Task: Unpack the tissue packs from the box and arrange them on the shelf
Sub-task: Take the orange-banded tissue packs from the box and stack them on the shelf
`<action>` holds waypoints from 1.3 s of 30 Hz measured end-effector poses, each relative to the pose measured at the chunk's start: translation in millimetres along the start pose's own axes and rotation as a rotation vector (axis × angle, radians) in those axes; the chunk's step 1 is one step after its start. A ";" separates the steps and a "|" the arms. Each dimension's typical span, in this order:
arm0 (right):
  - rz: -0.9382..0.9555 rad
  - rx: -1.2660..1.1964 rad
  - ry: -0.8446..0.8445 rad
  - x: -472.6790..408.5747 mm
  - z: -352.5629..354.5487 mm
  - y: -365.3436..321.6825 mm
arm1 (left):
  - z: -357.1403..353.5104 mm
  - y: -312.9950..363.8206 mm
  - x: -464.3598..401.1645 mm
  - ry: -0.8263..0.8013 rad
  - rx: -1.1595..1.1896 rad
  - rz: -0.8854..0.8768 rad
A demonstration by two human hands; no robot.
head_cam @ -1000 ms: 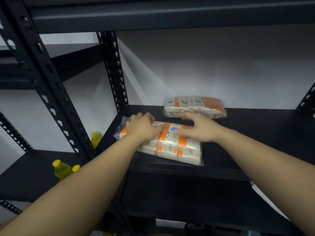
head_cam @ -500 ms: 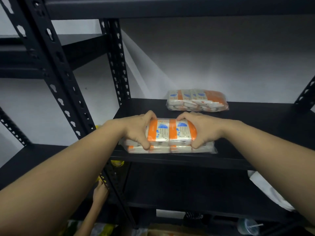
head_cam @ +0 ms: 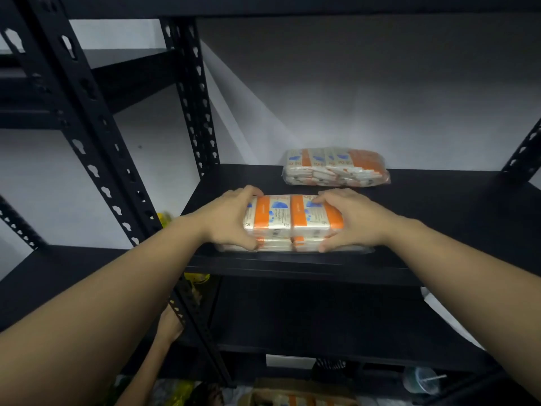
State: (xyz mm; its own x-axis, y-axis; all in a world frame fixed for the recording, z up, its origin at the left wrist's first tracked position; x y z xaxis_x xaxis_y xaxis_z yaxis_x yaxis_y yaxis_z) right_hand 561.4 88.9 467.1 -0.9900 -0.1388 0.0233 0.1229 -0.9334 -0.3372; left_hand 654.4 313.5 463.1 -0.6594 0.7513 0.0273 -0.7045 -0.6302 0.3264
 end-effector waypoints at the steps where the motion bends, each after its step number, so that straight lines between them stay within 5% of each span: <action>1: 0.010 -0.023 0.052 4.2 -0.8 -1.5 | 0.8 2.2 2.2 0.021 0.011 -0.014; 24: -0.112 -0.231 0.354 52.2 -17.3 23.9 | -7.6 -37.0 69.8 0.429 0.226 0.068; 39: -0.284 -0.438 0.509 77.2 -17.7 26.0 | -9.2 -52.6 83.9 0.417 0.349 0.187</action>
State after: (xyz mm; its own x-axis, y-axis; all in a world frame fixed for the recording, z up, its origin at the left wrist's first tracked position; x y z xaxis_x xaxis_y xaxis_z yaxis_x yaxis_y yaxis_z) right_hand 486.9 59.8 443.5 -0.9019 0.3596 -0.2393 -0.0762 -0.6778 -0.7313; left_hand 633.8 407.8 439.5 -0.8622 0.4477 -0.2372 -0.4841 -0.5899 0.6462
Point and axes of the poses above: each hand's wrist, its own x-axis away from the middle knuckle, its own z-axis out of the back of the hand, y = z × x, the point moved 8 cm from there along -x, towards the middle knuckle, and after that the axes turned 3 degrees about -x, right-handed, at the moved point
